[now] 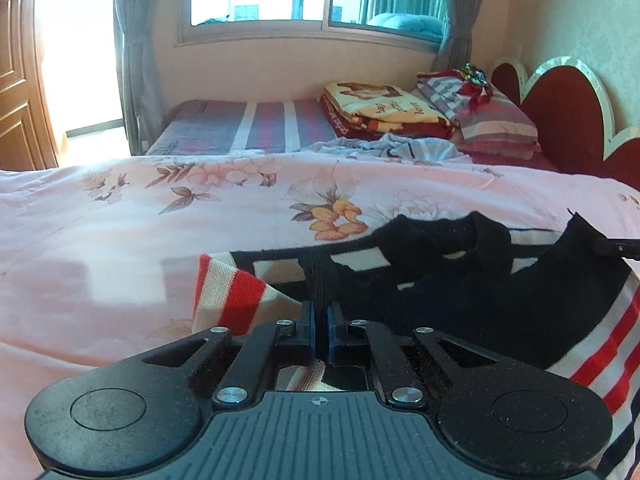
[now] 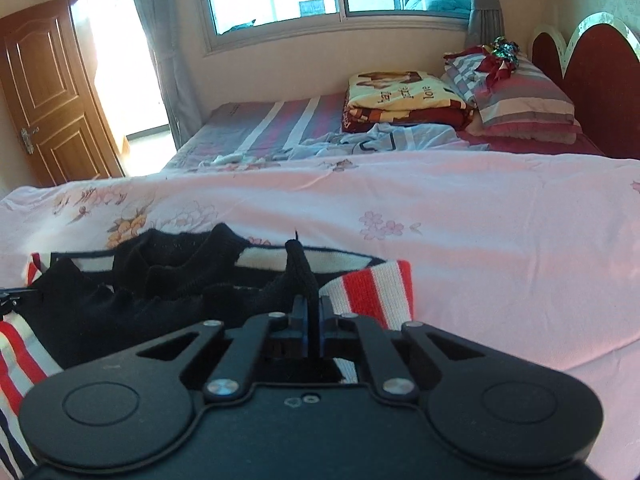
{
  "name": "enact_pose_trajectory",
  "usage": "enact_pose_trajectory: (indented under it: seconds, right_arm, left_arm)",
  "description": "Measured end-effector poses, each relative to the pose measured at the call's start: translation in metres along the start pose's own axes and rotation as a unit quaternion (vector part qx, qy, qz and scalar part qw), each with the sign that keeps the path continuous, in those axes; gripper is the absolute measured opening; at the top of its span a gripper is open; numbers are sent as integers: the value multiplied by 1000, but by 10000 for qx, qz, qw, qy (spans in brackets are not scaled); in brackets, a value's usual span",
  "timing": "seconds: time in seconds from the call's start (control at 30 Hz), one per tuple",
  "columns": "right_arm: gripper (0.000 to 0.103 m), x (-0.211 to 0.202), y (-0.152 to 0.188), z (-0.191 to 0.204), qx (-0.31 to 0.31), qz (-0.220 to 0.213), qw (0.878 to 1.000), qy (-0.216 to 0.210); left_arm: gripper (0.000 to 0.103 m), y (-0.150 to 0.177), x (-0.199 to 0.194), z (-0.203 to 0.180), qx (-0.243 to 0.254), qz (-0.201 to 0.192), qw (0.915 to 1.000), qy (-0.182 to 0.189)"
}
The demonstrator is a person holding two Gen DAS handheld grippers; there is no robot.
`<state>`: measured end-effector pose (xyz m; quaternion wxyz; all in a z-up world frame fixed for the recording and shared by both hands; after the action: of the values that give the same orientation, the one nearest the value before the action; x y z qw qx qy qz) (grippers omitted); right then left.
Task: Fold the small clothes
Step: 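Lift the hem with both tools and fold it over toward the collar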
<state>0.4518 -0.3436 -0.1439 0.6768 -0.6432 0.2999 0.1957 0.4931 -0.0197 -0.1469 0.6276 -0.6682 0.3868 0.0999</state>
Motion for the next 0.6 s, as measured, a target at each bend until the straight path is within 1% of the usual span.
enact_pose_trajectory:
  seconds: [0.13,0.17,0.23,0.27,0.33,0.37,0.4,0.43,0.47,0.5,0.53,0.57,0.6]
  right_arm:
    - [5,-3,-12,-2,101,-312,9994,141]
    - [5,-2,-15,-2,107,-371,9991,165]
    - [5,0,-18,-2,113,-473,9986,225]
    - [5,1,-19,-2,152,-518,9982,260]
    - [5,10,-19,-3,196,-452,9982,329]
    - [5,18,-16,-2,170,-388,9981,447]
    - [5,27,-14,-2,139,-232,9983,518]
    - [5,40,-9,-1,127,196,9985,492]
    - [6,45,-5,-2,192,334,9984,407]
    - [10,41,-3,-4,257,219,9986,412]
    - [19,37,0,-6,366,201,9985,357]
    - [23,35,0,-10,507,248,9981,253]
    - [31,33,0,-13,620,273,9976,167]
  left_arm:
    - [4,-14,2,12,-192,-260,9993,-169]
    - [0,-17,3,15,-228,-298,9991,-196]
    - [0,-23,6,20,-280,-414,9983,-298]
    - [0,-25,9,22,-306,-408,9982,-319]
    - [0,-24,18,27,-354,-350,9977,-462]
    - [0,-22,20,30,-445,-276,9978,-413]
    - [0,-19,19,31,-555,-206,9979,-248]
    - [1,-15,17,29,-538,-129,9983,-160]
    - [1,-11,16,26,-437,-32,9990,-118]
    - [1,-6,15,21,-272,98,9995,-101]
    - [4,-2,15,16,-109,213,9997,-101]
    - [17,1,16,13,21,311,9994,-125]
    - [31,3,15,11,91,373,9991,-164]
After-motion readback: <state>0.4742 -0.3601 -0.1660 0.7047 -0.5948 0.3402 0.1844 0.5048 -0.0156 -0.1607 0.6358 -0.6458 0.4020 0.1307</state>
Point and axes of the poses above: each gripper's, at about its wrist camera, not at the fingertips, and x roughly the way its jaws point, z to its left, y to its underside, the point moved 1 cm from there along x, roughly the way its jaws point, and after that the axes turned 13 degrees about y, right-handed, at the moved point
